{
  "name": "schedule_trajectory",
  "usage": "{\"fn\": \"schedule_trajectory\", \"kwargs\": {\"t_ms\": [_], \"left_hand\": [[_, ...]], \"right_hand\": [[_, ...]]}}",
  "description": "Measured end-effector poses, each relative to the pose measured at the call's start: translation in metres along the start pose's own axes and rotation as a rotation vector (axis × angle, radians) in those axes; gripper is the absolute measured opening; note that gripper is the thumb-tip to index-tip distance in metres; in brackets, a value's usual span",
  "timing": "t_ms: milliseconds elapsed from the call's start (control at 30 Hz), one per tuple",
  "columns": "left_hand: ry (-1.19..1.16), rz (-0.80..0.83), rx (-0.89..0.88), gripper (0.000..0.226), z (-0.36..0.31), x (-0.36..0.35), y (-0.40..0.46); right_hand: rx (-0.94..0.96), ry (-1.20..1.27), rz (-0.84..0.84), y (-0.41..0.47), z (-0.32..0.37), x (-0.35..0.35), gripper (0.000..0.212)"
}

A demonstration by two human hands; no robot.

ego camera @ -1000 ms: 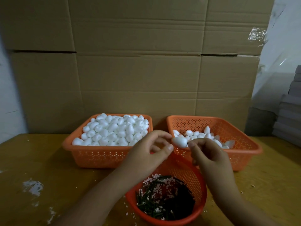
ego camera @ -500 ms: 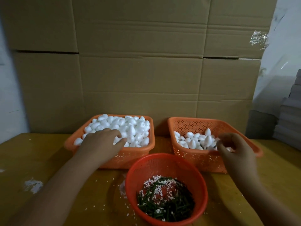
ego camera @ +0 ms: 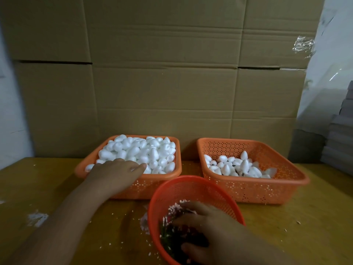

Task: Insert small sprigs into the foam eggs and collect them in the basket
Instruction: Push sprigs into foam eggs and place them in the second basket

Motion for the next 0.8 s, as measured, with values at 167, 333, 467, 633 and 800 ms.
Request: {"fn": "schedule_trajectory", "kwargs": {"t_ms": [167, 333, 467, 633, 800], "left_hand": [[0.033, -0.013, 0.046, 0.049, 0.001, 0.003, -0.001], [-0.048, -0.062, 0.059, 0.038, 0.004, 0.007, -0.001], [-0.084, -0.088, 0.060, 0.031, 0.008, 0.011, -0.001], [-0.140, 0.014, 0.060, 0.029, 0.007, 0.004, -0.002], [-0.209, 0.035, 0.030, 0.025, 0.005, 0.003, -0.002]], "right_hand": [[-0.014, 0.002, 0.030, -0.001, -0.001, -0.001, 0.047], [0.005, 0.009, 0.038, 0.000, 0.002, -0.004, 0.043], [0.007, 0.022, 0.038, 0.000, 0.002, -0.004, 0.041], [-0.002, 0.024, 0.041, 0.000, 0.001, -0.004, 0.042], [-0.012, 0.023, 0.046, 0.001, -0.001, -0.004, 0.040]]}}
Point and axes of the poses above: each hand's wrist, its own y-axis towards the middle knuckle, its own x-axis out of the back of the hand, z = x × y, the point moved 10 cm from there along y, towards the middle knuckle, and after that the axes turned 15 degrees about y, right-handed, at the moved point
